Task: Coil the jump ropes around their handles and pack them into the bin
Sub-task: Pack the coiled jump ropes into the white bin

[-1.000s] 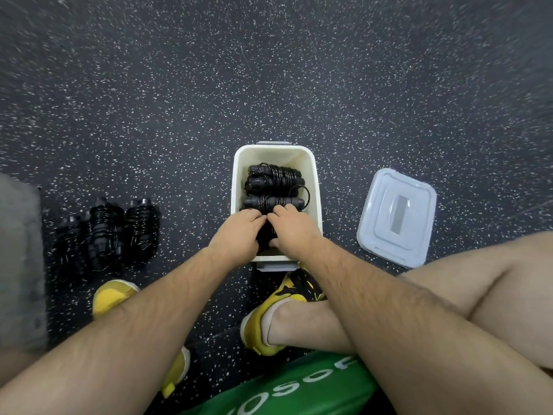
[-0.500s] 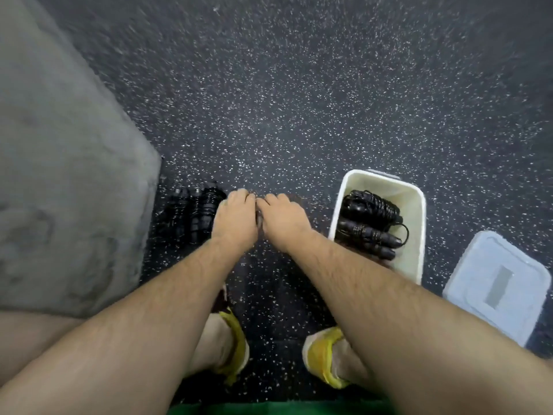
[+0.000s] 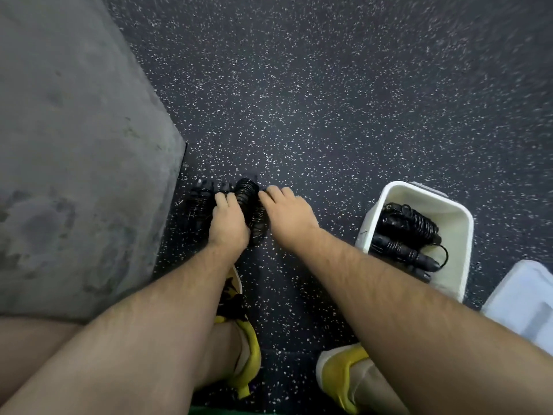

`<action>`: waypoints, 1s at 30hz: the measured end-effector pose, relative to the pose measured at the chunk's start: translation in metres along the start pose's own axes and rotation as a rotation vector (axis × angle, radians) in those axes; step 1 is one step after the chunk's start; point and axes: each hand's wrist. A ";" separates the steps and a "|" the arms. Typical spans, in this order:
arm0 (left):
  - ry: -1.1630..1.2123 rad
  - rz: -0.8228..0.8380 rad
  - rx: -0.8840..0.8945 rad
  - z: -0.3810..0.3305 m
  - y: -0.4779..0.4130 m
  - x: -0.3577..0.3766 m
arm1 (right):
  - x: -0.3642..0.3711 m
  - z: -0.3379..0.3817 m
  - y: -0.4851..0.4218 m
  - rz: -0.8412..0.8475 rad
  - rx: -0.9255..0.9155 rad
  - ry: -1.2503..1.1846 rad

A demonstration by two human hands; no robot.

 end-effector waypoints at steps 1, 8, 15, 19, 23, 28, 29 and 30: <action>0.044 -0.016 0.069 0.001 0.003 -0.002 | -0.003 -0.006 0.004 -0.022 -0.004 0.017; 0.141 0.068 0.560 -0.055 0.037 -0.031 | -0.055 -0.058 0.054 -0.073 -0.107 0.063; 0.251 0.236 0.842 -0.169 0.084 -0.018 | -0.083 -0.143 0.168 -0.018 0.134 0.050; 0.330 0.351 0.809 -0.211 0.105 0.008 | -0.070 -0.171 0.218 0.013 0.260 0.066; 0.184 0.494 0.639 -0.234 0.102 0.028 | -0.057 -0.185 0.250 0.044 0.337 0.029; -0.312 0.427 0.845 -0.236 0.089 0.056 | -0.043 -0.189 0.266 0.099 0.329 -0.017; -0.348 0.442 0.872 -0.236 0.088 0.061 | -0.040 -0.188 0.266 0.106 0.315 -0.022; -0.380 0.461 0.903 -0.236 0.087 0.066 | -0.038 -0.187 0.266 0.112 0.301 -0.029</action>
Point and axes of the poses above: each hand's wrist, its own y-axis away from the middle knuckle, its own x-axis out of the palm, z = x × y, and after that the axes turned 1 degree about -z, right-handed
